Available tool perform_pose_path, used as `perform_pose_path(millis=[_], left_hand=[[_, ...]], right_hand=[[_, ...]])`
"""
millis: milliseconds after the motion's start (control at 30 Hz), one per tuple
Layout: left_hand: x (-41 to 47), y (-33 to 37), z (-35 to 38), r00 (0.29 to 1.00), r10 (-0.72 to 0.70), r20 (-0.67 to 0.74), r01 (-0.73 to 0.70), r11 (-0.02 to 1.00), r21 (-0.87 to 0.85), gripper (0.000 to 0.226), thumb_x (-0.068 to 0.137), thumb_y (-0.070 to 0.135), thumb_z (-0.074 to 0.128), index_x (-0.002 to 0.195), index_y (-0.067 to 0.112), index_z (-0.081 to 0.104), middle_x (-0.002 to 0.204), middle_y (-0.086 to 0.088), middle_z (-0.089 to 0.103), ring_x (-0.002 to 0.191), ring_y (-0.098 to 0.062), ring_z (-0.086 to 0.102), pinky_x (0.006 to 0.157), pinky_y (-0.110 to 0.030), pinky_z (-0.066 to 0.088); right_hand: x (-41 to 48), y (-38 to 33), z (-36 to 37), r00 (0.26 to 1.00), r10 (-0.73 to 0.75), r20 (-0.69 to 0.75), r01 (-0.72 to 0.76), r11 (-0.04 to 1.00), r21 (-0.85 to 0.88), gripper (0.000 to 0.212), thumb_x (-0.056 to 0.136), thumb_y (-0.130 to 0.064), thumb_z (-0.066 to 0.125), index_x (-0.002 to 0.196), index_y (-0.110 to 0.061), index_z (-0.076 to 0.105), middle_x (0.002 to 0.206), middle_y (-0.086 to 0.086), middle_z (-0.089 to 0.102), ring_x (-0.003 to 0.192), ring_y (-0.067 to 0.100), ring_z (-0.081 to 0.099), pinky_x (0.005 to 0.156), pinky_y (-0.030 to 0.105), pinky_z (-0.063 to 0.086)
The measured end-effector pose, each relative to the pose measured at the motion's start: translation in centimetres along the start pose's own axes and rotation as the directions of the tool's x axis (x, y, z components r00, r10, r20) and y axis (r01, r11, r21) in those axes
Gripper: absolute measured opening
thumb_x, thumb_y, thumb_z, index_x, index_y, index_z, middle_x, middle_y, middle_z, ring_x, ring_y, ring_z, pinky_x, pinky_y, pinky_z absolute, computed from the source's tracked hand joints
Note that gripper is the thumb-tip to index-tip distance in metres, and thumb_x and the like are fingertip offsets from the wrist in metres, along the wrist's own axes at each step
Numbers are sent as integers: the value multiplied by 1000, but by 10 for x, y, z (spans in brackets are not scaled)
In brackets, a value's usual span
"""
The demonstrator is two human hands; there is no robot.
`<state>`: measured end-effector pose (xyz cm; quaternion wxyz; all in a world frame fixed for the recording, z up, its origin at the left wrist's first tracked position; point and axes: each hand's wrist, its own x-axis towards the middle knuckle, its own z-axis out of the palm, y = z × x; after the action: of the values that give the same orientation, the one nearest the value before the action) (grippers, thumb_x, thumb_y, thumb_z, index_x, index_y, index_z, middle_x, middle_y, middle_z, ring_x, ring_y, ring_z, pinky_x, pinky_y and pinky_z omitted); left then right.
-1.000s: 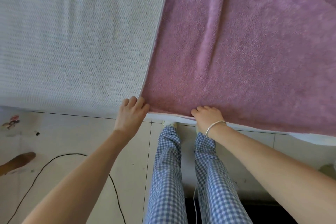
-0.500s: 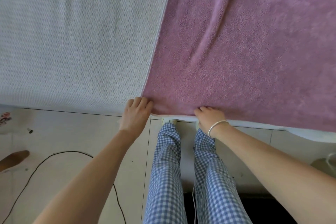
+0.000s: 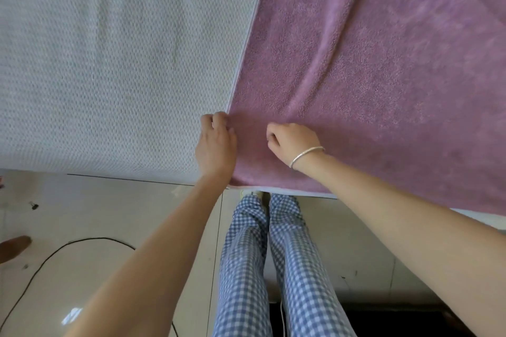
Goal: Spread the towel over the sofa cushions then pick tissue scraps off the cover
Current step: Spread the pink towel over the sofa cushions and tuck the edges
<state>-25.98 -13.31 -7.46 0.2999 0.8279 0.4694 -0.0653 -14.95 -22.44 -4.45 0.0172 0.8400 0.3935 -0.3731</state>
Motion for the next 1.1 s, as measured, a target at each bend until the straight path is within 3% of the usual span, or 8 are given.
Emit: perform_pose_path(millis=[100,233,333,433,600,700,900,1100], left_hand=[[28,16,-5,995,-94,15,95,991,-98,27,94,20,46,116,5,47,121,-15,48,87,-33,58,60,-33,35],[59,20,-10,983,-137,125,151,982,-110,19,94,26,48,97,8,55,98,-8,60,82,-22,55,63,-30,35],[69,17,-14,981,-74,177,77,997,-7,21,94,24,47,90,6,56,96,-11,60,86,-27,57,63,-32,35],[70,10,-20,987,-46,152,47,999,0,23,95,24,45,89,4,55,98,-12,59,81,-27,55,63,-34,37],[58,-5,-28,988,-109,110,110,994,-10,23,95,24,43,87,5,53,96,-11,58,76,-26,53,61,-34,36],[54,-4,-23,975,-195,103,198,980,-27,22,95,25,44,85,7,52,97,-10,58,76,-24,52,60,-32,35],[79,24,-22,978,-185,97,187,982,-9,26,95,31,43,95,8,54,101,-8,57,82,-26,57,63,-32,38],[130,63,-19,988,-141,62,144,989,-45,32,97,32,37,98,4,54,103,-12,58,87,-30,57,64,-33,36]], right_hand=[[38,-7,-29,991,-25,-130,33,998,56,26,93,-12,42,117,-13,53,118,9,63,106,32,60,80,37,49],[88,-13,-56,989,-126,-79,115,984,-138,47,93,-3,35,136,-22,37,130,10,55,113,35,57,87,41,48],[114,-17,-64,981,-192,-35,172,936,-307,47,93,0,36,136,-19,36,121,13,59,107,35,60,78,38,48],[126,-28,-68,967,-252,-33,225,909,-352,36,92,1,38,125,-11,41,114,17,61,101,37,61,68,37,42],[125,-46,-60,940,-338,-33,307,888,-343,35,92,3,35,125,-4,40,117,18,57,103,35,62,72,40,49],[129,-45,-52,936,-352,-17,331,895,-299,34,91,2,38,124,-4,41,117,17,59,103,34,61,62,36,39],[146,-29,-84,958,-259,-123,238,958,-160,27,92,-10,41,119,-6,44,110,16,66,97,37,64,71,40,49],[174,-3,-113,982,3,-187,-9,999,-32,32,97,-28,40,117,-5,49,115,21,64,106,38,61,82,41,49]])
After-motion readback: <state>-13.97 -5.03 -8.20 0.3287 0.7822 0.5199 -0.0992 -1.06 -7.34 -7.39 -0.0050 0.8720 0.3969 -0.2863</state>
